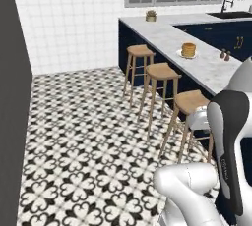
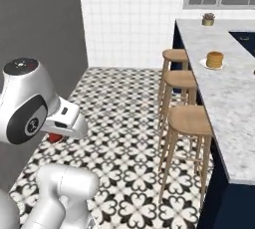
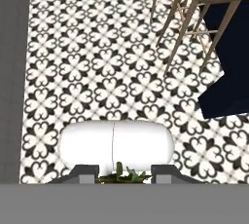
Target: Take the strawberry from the fridge and place it on top of the pancake, located on the dining counter.
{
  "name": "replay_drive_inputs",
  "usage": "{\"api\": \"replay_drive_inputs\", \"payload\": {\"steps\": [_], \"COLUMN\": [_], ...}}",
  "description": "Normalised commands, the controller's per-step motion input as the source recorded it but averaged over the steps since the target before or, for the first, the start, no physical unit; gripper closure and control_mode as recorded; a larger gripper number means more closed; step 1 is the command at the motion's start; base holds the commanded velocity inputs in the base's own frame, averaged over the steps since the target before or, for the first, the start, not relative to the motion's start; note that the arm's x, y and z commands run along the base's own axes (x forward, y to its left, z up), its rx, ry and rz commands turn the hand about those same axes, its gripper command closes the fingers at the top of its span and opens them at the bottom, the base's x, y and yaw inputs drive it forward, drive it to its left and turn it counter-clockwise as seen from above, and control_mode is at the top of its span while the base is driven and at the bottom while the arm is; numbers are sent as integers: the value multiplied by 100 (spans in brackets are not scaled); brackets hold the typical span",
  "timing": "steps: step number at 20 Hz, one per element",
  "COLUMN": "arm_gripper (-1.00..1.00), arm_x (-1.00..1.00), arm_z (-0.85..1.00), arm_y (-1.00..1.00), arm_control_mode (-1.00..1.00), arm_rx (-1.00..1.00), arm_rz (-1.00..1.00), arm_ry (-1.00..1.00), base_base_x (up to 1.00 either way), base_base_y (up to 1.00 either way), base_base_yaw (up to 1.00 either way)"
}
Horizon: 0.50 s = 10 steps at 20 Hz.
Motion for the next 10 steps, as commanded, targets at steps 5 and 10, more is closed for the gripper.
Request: {"api": "replay_drive_inputs", "payload": {"steps": [5, 10], "arm_gripper": [100, 100], "arm_x": [0, 0], "arm_z": [0, 0], "arm_y": [0, 0], "arm_control_mode": [100, 100], "arm_rx": [0, 0], "arm_rz": [0, 0], "arm_ry": [0, 0], "base_base_x": [98, 88], "base_base_y": [70, 75], "base_base_yaw": [-58, -65]}}
